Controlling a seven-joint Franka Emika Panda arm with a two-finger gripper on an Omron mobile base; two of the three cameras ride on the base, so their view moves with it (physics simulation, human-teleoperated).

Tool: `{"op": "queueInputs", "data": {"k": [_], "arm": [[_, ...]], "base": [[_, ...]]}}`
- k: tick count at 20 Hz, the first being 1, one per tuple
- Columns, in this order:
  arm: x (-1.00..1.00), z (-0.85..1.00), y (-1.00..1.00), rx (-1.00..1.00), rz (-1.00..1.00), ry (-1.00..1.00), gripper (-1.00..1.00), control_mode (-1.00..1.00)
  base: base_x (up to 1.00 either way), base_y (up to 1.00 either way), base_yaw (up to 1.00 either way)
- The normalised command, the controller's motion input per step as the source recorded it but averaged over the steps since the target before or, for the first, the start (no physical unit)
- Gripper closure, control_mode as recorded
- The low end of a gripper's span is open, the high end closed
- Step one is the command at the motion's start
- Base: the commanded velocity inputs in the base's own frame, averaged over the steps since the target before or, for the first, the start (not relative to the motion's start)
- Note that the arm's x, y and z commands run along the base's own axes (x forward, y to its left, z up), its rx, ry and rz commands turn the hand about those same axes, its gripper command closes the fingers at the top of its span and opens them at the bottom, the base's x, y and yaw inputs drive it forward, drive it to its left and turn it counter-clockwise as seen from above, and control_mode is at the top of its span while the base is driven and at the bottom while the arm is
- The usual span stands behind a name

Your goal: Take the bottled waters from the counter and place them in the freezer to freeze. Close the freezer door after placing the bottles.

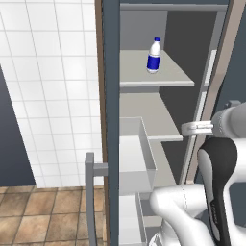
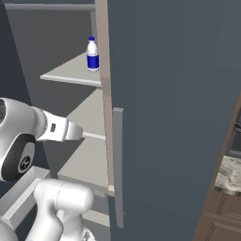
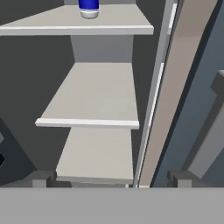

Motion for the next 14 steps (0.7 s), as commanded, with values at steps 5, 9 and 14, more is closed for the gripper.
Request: {"op": "queueInputs", "data": {"k": [5, 9, 14], "arm": [[0.0, 0.0, 0.0, 0.0, 0.0, 0.0, -1.0, -1.0], [0.0, 0.0, 0.0, 0.0, 0.0, 0.0, -1.0, -1.0], [0.0, 0.0, 0.0, 0.0, 0.0, 0.0, -1.0, 1.0]], "base": [[0.0, 0.0, 0.0], [0.0, 0.0, 0.0], [-0.01, 0.0, 0.0]]}}
